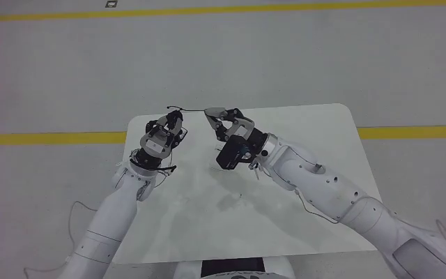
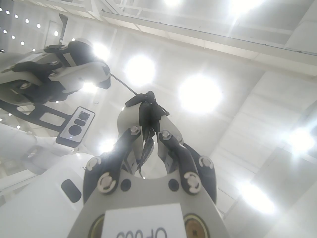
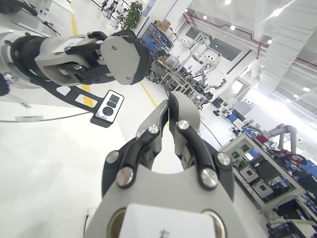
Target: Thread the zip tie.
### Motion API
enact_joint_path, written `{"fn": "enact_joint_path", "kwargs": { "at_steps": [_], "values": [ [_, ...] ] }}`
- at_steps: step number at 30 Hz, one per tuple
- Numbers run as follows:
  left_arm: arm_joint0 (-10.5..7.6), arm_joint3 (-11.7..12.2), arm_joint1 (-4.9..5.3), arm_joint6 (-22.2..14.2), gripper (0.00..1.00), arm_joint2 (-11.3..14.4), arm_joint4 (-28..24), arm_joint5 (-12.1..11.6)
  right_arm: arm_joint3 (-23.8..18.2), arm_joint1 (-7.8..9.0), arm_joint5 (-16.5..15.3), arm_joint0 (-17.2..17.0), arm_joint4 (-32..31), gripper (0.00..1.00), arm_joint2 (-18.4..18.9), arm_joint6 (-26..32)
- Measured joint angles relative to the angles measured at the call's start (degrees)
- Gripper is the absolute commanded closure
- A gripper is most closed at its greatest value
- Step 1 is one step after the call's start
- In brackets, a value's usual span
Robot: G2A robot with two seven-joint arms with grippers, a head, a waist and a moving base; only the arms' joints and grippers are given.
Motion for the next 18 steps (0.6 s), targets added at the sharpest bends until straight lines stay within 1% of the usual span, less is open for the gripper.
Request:
{"fn": "enact_joint_path", "kwargs": {
  "at_steps": [6,18],
  "values": [
    [0.00,0.0,0.00,0.0,1.00,0.0,0.0,0.0,-0.7,0.80,-0.4,-0.2,0.0,1.00,-0.1,0.6],
    [0.00,0.0,0.00,0.0,1.00,0.0,0.0,0.0,-1.6,1.74,-1.4,-0.9,0.0,1.00,0.2,1.4]
  ]
}}
